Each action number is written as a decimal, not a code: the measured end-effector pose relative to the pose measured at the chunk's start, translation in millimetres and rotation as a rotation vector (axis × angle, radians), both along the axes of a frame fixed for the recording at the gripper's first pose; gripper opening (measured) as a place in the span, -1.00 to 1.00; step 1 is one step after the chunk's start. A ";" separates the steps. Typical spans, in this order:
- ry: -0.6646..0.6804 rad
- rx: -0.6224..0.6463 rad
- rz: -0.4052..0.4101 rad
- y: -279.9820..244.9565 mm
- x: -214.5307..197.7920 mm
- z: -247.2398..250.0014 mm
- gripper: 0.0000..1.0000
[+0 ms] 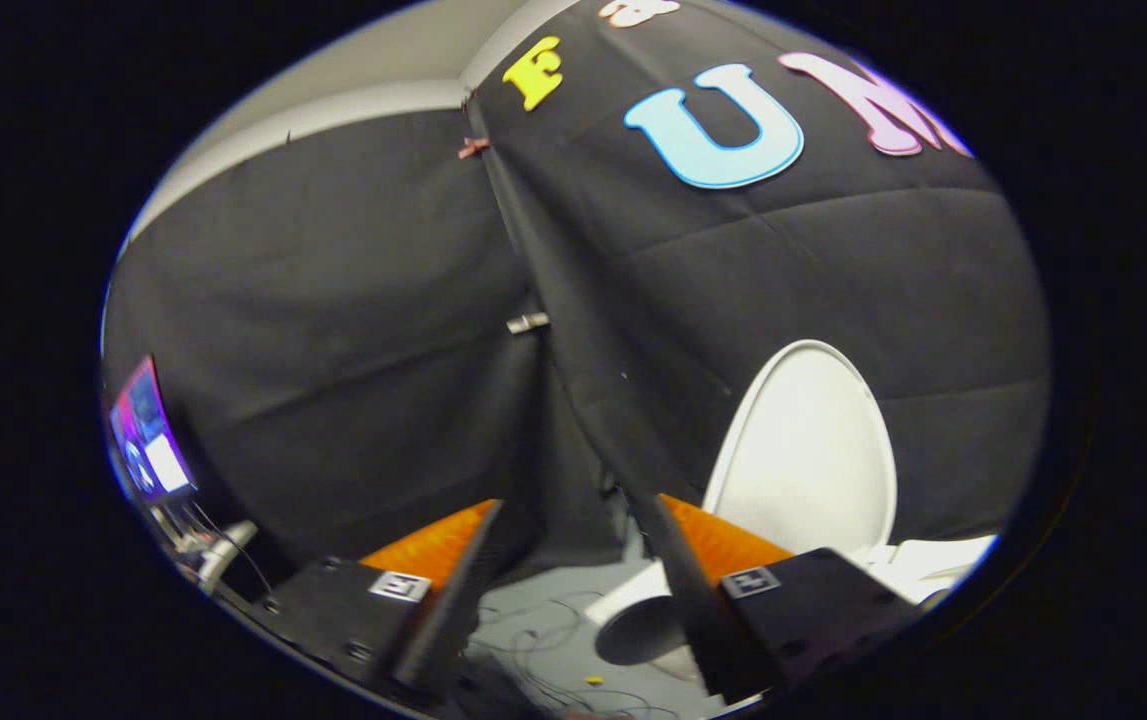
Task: Open the toilet lid.
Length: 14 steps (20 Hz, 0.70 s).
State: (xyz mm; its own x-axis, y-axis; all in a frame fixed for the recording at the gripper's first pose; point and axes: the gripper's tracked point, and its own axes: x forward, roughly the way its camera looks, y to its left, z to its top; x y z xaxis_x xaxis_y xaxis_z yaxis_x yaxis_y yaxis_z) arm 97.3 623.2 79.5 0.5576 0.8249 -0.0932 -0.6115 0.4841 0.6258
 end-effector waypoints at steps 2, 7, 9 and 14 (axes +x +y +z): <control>-0.070 -0.047 0.001 -5.7 -2.6 0.0 0.90; -0.182 -0.036 0.018 -20.3 -15.9 21.8 0.97; -0.190 0.003 -0.003 -38.7 -21.0 39.0 0.97; -0.255 -0.050 -0.174 -132.3 -0.1 50.1 0.97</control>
State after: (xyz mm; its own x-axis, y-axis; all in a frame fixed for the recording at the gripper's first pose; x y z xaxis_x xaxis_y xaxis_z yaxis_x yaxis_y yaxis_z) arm 97.2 490.9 129.6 0.7004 0.7131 0.0301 -0.6513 0.6214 0.4355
